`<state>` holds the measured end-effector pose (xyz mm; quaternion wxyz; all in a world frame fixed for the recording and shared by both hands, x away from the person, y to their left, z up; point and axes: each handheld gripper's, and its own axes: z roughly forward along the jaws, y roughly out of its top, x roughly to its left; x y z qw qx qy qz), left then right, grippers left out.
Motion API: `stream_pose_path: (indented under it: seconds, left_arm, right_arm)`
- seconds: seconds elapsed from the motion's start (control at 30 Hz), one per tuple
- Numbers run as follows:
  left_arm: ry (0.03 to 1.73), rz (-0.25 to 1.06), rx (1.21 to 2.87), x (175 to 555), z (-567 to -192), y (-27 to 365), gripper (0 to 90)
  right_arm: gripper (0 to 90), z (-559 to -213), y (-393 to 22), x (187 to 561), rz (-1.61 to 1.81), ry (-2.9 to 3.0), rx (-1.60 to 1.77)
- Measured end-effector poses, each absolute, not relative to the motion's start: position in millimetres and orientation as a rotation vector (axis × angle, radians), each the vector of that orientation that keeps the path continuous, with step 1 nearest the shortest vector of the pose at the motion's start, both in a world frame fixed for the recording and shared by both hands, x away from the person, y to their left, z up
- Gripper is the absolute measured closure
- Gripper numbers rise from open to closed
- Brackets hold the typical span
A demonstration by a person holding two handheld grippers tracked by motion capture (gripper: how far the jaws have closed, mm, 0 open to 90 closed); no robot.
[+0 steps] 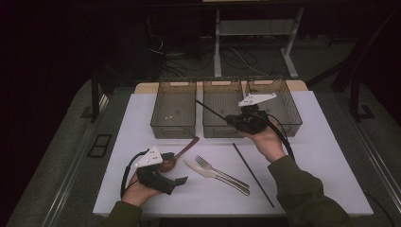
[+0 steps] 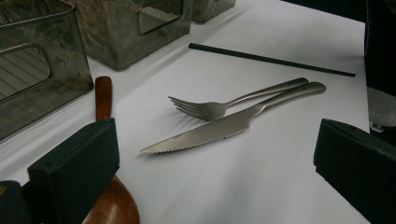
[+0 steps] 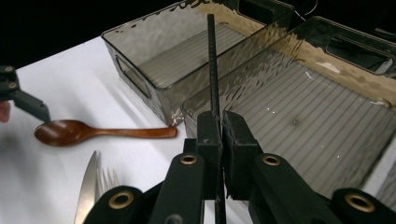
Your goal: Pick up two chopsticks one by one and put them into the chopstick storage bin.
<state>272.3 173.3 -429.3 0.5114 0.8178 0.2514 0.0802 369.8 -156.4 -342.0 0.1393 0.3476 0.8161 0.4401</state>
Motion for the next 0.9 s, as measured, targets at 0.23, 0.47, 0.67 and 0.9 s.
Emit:
stream_pose_path:
  seconds: [0.23, 0.47, 0.67, 0.9]
  left_arm:
    - [0.607, 0.193, 1.966, 272.2, -428.9, 173.7, 0.0]
    - [0.609, 0.191, 1.962, 271.8, -428.8, 173.6, 0.0]
    - [0.608, 0.189, 1.961, 271.7, -428.4, 174.1, 0.0]
    - [0.610, 0.188, 1.951, 271.5, -428.2, 173.8, 0.0]
  right_arm:
    - [85.0, -340.0, -137.3, 382.9, 1.268, 2.362, 1.003]
    - [84.9, -339.3, -117.0, 395.9, 1.255, 2.372, 1.002]
    - [84.9, -340.8, -100.8, 407.4, 1.234, 2.375, 1.015]
    - [84.9, -345.0, -84.4, 421.1, 1.226, 2.378, 1.034]
